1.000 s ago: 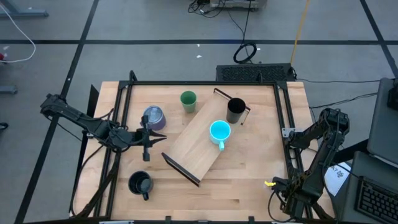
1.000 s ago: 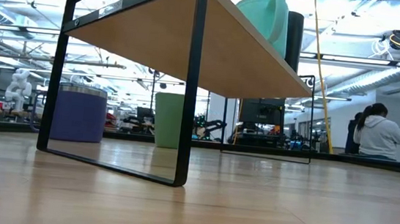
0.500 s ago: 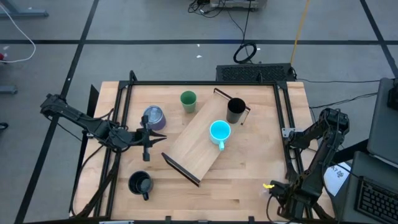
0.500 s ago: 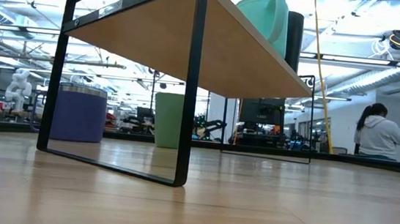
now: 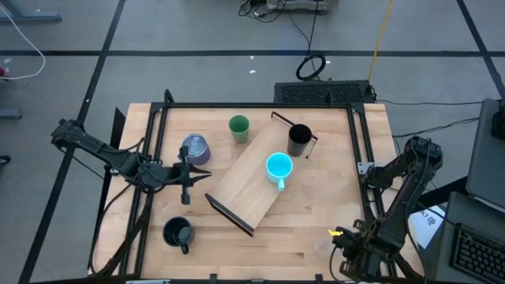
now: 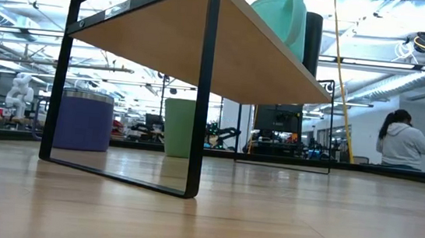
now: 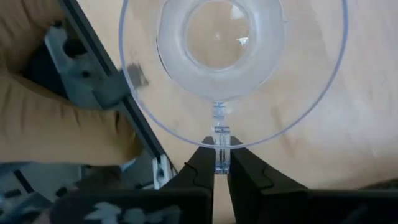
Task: Stack small to large cups/mugs on shelf
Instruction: Put the transparent mug on the shelf
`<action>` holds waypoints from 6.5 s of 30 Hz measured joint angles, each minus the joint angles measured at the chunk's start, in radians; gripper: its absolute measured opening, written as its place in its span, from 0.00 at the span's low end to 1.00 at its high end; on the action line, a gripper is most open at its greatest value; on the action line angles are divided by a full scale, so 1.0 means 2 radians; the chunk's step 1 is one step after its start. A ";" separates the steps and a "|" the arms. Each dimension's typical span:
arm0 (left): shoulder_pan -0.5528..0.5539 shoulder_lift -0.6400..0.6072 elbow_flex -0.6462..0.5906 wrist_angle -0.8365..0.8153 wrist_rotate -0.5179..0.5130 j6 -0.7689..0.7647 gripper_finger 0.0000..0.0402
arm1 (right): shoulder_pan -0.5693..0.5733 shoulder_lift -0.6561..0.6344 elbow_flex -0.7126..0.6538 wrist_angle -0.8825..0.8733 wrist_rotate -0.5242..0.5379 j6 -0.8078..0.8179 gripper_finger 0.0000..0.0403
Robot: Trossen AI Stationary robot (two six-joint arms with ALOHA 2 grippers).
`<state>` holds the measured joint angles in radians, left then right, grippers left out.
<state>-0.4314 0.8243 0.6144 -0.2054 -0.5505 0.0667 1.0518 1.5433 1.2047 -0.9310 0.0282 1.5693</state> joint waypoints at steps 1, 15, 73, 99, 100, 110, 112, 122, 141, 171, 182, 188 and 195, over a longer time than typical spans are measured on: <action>0.000 0.000 0.000 0.000 0.000 0.000 0.08 | -0.004 0.000 0.004 0.000 0.005 -0.006 0.03; 0.000 0.000 0.000 0.000 0.000 0.004 0.08 | -0.068 0.000 0.056 0.018 0.113 -0.156 0.03; 0.000 0.000 0.000 0.026 0.001 0.013 0.08 | -0.281 0.021 0.212 0.042 0.153 -0.399 0.03; 0.000 0.151 0.043 0.262 0.094 0.040 0.08 | -0.280 0.032 0.195 0.045 0.155 -0.439 0.04; 0.000 0.159 0.051 0.260 0.098 0.039 0.08 | -0.280 0.032 0.192 0.045 0.155 -0.439 0.04; 0.015 0.234 0.132 0.151 0.123 -0.008 0.08 | -0.280 0.032 0.177 0.045 0.155 -0.438 0.06; 0.019 0.241 0.134 0.155 0.133 -0.014 0.08 | -0.280 0.032 0.176 0.044 0.155 -0.438 0.06; 0.026 0.249 0.134 0.168 0.140 -0.028 0.25 | -0.280 0.032 0.176 0.044 0.155 -0.440 0.07; 0.036 0.286 0.134 0.202 0.145 -0.040 0.45 | -0.280 0.032 0.176 0.042 0.155 -0.441 0.07; 0.042 0.286 0.134 0.151 0.144 -0.061 0.45 | -0.293 0.032 0.176 0.049 0.155 -0.487 0.07; 0.042 0.286 0.132 0.137 0.144 -0.067 0.45 | -0.311 0.052 0.176 0.065 0.155 -0.506 0.23; 0.042 0.286 0.131 0.130 0.143 -0.068 0.45 | -0.314 0.053 0.176 0.076 0.154 -0.507 0.30; 0.042 0.282 0.131 0.129 0.132 -0.065 0.45 | -0.314 0.051 0.176 0.078 0.153 -0.507 0.33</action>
<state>-0.3470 1.3885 0.8768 0.0524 -0.2867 -0.0633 0.4248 1.6455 1.5566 -0.7746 0.3351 0.5552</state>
